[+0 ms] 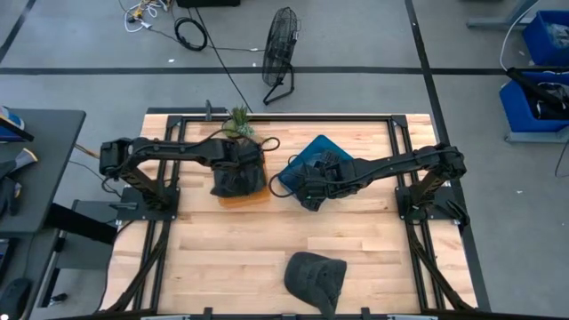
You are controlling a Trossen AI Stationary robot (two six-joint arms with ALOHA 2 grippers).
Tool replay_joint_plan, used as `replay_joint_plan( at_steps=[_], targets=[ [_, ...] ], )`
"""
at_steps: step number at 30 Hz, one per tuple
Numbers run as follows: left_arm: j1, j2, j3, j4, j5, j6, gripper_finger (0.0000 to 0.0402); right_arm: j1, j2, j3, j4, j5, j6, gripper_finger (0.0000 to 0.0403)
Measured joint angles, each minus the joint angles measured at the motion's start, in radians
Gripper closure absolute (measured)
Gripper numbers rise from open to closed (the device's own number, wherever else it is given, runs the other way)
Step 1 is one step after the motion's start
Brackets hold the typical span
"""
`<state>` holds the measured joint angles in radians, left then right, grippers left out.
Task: Pick & Place hat
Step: Put the left black cap into the orange bin
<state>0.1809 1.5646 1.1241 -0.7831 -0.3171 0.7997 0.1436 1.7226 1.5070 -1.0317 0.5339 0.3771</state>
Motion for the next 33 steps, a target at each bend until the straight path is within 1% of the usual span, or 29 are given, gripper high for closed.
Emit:
replay_joint_plan(
  at_steps=[3, 6, 8, 11, 13, 16, 18, 22, 24, 33],
  targets=[
    [-0.014, 0.000, 0.043, 0.017, 0.011, 0.006, 0.0385, 0.000, 0.000, 0.000, 0.000, 0.000, 0.000, 0.0234],
    [-0.017, 0.000, 0.054, 0.054, 0.015, -0.009, 0.0384, 0.000, 0.000, 0.000, 0.000, 0.000, 0.000, 0.0234],
    [-0.016, 0.000, 0.044, 0.091, 0.022, -0.027, 0.0385, 0.000, 0.000, 0.000, 0.000, 0.000, 0.002, 0.0234],
    [-0.015, 0.005, 0.016, 0.138, 0.073, -0.030, 0.0389, 0.000, 0.000, 0.000, 0.000, 0.000, 0.004, 0.0234],
    [-0.016, 0.007, -0.003, 0.126, 0.093, -0.037, 0.0391, 0.000, 0.000, 0.000, -0.001, 0.000, 0.004, 0.0234],
    [-0.017, 0.006, -0.031, 0.116, 0.092, -0.070, 0.0391, 0.000, 0.000, 0.000, -0.002, 0.000, 0.007, 0.0234],
    [-0.017, 0.004, -0.037, 0.086, 0.059, -0.092, 0.0389, 0.000, 0.000, 0.000, -0.002, 0.000, 0.007, 0.0234],
    [-0.030, 0.003, -0.038, 0.055, -0.063, -0.119, 0.0388, 0.000, 0.000, 0.000, -0.002, 0.000, 0.007, 0.0234],
    [-0.038, -0.003, -0.039, 0.054, -0.104, -0.119, 0.0390, 0.000, 0.000, 0.000, -0.002, 0.000, 0.007, 0.0234],
    [-0.087, -0.011, 0.000, -0.017, -0.123, -0.218, 0.0390, 0.000, 0.000, 0.000, -0.004, 0.000, 0.007, 0.0234]
  ],
)
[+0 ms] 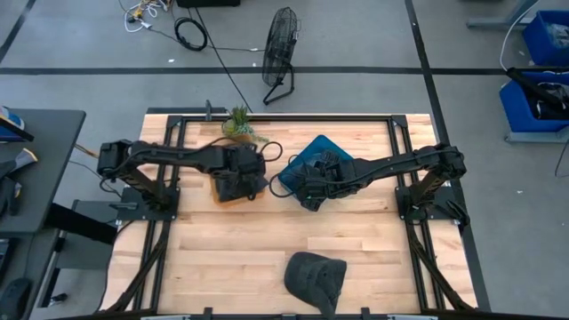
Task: Pick & Place hat
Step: Put the left black cap into the orange bin
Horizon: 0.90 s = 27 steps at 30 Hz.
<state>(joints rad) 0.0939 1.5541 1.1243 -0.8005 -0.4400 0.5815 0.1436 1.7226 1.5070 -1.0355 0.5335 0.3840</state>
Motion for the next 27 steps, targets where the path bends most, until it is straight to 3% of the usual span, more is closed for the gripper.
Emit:
replay_joint_plan(
  at_steps=[9, 18, 27],
  targets=[
    [-0.005, -0.001, 0.002, -0.162, -0.005, -0.133, 0.0390, 0.000, 0.000, 0.000, 0.000, -0.002, 0.000, 0.0234],
    [-0.007, -0.001, 0.002, -0.176, 0.033, -0.135, 0.0389, 0.000, 0.000, 0.000, 0.000, -0.002, 0.000, 0.0234],
    [-0.007, -0.001, 0.002, -0.223, 0.034, -0.283, 0.0388, 0.000, 0.000, 0.000, 0.000, -0.002, 0.000, 0.0234]
  ],
)
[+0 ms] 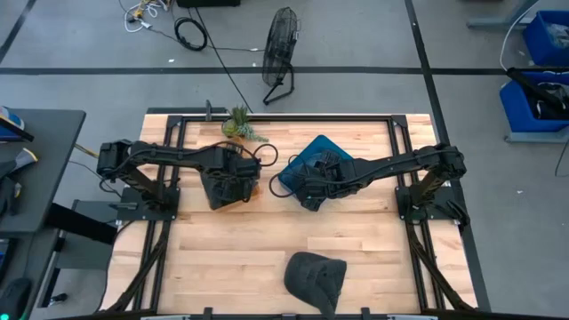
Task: Pick & Place hat
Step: Put the left black cap into the orange bin
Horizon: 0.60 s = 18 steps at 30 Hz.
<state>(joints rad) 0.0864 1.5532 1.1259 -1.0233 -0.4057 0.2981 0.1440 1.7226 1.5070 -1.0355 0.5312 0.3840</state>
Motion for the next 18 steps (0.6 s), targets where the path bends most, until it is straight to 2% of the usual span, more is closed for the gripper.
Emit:
replay_joint_plan(
  at_steps=[11, 15, 18],
  targets=[
    [-0.002, 0.000, 0.000, -0.155, 0.003, 0.004, 0.0392, 0.000, 0.000, 0.000, 0.000, 0.000, 0.000, 0.0234],
    [-0.001, 0.000, 0.000, -0.136, 0.002, 0.059, 0.0390, 0.000, 0.000, 0.000, 0.002, 0.000, 0.000, 0.0234],
    [-0.001, 0.000, 0.000, -0.059, 0.013, 0.135, 0.0392, 0.000, 0.000, 0.000, 0.002, 0.000, 0.000, 0.0234]
  ],
)
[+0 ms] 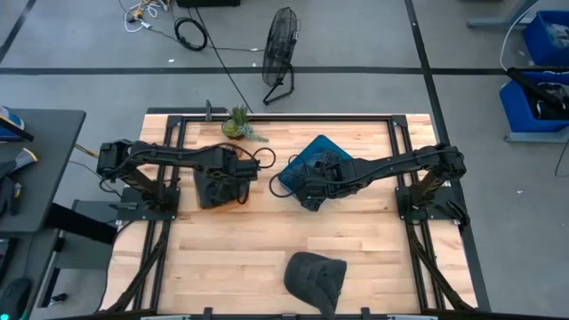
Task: Pick & Place hat
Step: Put the left black cap into the orange bin
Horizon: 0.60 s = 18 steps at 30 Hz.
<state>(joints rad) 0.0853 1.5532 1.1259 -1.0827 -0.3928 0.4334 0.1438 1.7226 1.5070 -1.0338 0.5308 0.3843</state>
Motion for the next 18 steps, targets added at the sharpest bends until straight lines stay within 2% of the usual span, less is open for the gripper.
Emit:
replay_joint_plan(
  at_steps=[6, 8, 12, 18],
  targets=[
    [0.003, 0.000, -0.001, 0.167, 0.113, 0.132, 0.0389, 0.000, 0.000, 0.000, 0.000, 0.000, 0.000, 0.0234],
    [0.003, 0.003, -0.003, 0.183, 0.118, 0.139, 0.0389, 0.000, 0.000, 0.000, 0.001, 0.000, 0.000, 0.0234],
    [0.003, 0.009, -0.004, 0.186, 0.117, 0.090, 0.0389, 0.000, 0.000, 0.000, 0.001, 0.000, 0.000, 0.0234],
    [0.003, 0.011, -0.005, 0.186, 0.118, -0.096, 0.0370, 0.000, 0.000, 0.000, 0.002, 0.000, 0.000, 0.0234]
  ],
)
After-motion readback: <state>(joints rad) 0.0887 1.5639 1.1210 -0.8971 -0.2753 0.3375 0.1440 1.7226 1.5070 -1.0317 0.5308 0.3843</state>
